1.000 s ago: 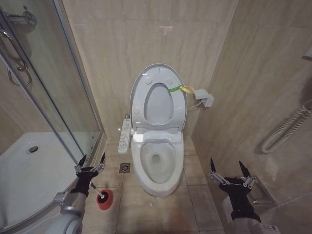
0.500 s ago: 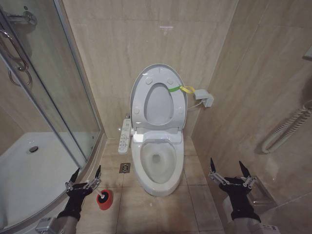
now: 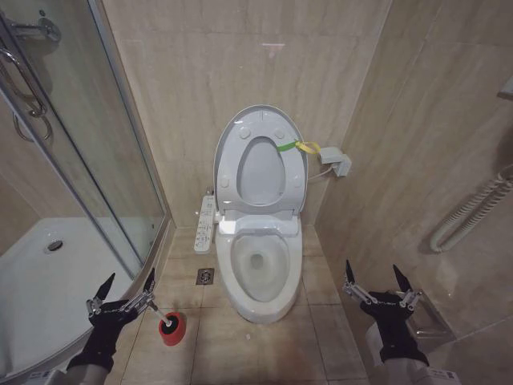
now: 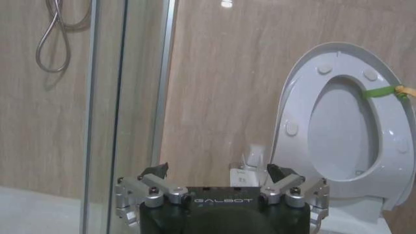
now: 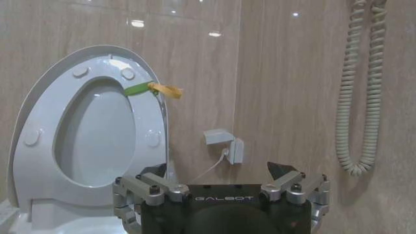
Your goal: Open the toilet lid, clean the toilet bowl with a toilet brush, close the toilet lid, and flush.
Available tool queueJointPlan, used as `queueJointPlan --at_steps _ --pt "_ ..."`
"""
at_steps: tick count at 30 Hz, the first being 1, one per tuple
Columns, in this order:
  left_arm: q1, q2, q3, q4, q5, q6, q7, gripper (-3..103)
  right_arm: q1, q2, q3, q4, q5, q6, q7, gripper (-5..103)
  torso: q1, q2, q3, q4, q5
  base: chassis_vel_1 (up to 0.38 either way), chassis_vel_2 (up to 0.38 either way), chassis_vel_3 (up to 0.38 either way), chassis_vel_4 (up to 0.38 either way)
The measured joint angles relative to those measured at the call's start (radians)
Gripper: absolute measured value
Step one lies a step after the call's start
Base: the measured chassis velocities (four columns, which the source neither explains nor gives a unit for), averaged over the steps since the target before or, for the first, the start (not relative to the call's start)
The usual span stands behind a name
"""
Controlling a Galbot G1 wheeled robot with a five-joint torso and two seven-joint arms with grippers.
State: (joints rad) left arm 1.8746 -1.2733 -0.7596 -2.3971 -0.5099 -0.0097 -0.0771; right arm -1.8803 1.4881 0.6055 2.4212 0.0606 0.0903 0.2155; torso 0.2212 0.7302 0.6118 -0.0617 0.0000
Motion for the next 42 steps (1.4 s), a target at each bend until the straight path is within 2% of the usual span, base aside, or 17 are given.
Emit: queueJointPlan --at_steps 3,4,16,27,42 --pt "0.015 0.000 -0.003 -0.019 -0.001 0.006 -0.002 96 0.000 0.000 0.000 0.000 0.000 0.000 0.000 100 0.000 0.000 0.000 0.0000 0.0000 0.000 0.000 0.000 0.000" --pt "0.023 0.000 -0.003 -0.026 -0.001 0.007 -0.002 100 0.000 0.000 0.000 0.000 0.000 0.000 0.000 100 0.000 0.000 0.000 0.0000 0.0000 0.000 0.000 0.000 0.000" --pt "0.119 0.001 -0.002 -0.093 0.030 0.011 -0.006 100 0.000 0.000 0.000 0.000 0.000 0.000 0.000 100 0.000 0.000 0.000 0.0002 0.0000 0.000 0.000 0.000 0.000" --pt "0.136 0.034 -0.011 -0.078 0.037 0.006 -0.004 99 0.000 0.000 0.000 0.000 0.000 0.000 0.000 100 0.000 0.000 0.000 0.0000 -0.0001 0.000 0.000 0.000 0.000" --pt "0.136 0.035 -0.007 -0.076 0.039 0.012 -0.005 99 0.000 0.000 0.000 0.000 0.000 0.000 0.000 100 0.000 0.000 0.000 0.0000 -0.0001 0.000 0.000 0.000 0.000"
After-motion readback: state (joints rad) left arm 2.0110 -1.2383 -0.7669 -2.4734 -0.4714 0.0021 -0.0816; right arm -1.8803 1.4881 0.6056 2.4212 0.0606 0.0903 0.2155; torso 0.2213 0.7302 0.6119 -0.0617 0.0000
